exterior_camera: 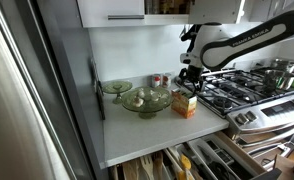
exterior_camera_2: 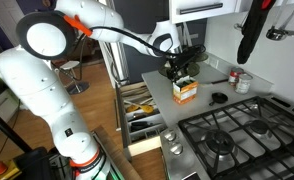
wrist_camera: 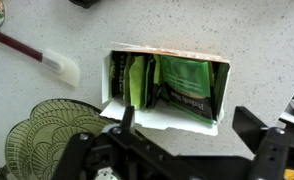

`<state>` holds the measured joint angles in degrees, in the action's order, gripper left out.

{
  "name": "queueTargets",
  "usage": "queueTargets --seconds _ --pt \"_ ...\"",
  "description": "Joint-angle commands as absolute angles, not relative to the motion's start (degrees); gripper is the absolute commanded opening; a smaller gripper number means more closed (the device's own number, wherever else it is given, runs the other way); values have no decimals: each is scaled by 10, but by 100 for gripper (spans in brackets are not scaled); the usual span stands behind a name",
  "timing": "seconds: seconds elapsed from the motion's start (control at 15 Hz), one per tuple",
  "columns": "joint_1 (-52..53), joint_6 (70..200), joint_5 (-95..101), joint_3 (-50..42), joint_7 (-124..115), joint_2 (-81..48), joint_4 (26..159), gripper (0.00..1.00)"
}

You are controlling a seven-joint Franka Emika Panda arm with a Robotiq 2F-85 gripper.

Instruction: Take the green thing out of the box and put it into the drawer then close it

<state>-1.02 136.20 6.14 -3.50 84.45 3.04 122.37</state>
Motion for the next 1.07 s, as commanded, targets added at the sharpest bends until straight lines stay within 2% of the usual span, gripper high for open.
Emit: queueTargets --seconds 0.0,0.47,0.53,0.67,0.87,0.93,1.0 --pt "-18 1365 63 -40 878 54 1250 100" --pt "-20 1384 68 -40 869 55 1284 99" --pt "-20 1389 70 -40 868 55 1287 92" --pt "-21 1399 69 -41 868 55 1293 68" --pt "-22 1417 70 -42 867 54 1297 44" --pt "-23 1421 72 -42 866 55 1297 52" --pt "-25 1426 75 -43 865 56 1296 78"
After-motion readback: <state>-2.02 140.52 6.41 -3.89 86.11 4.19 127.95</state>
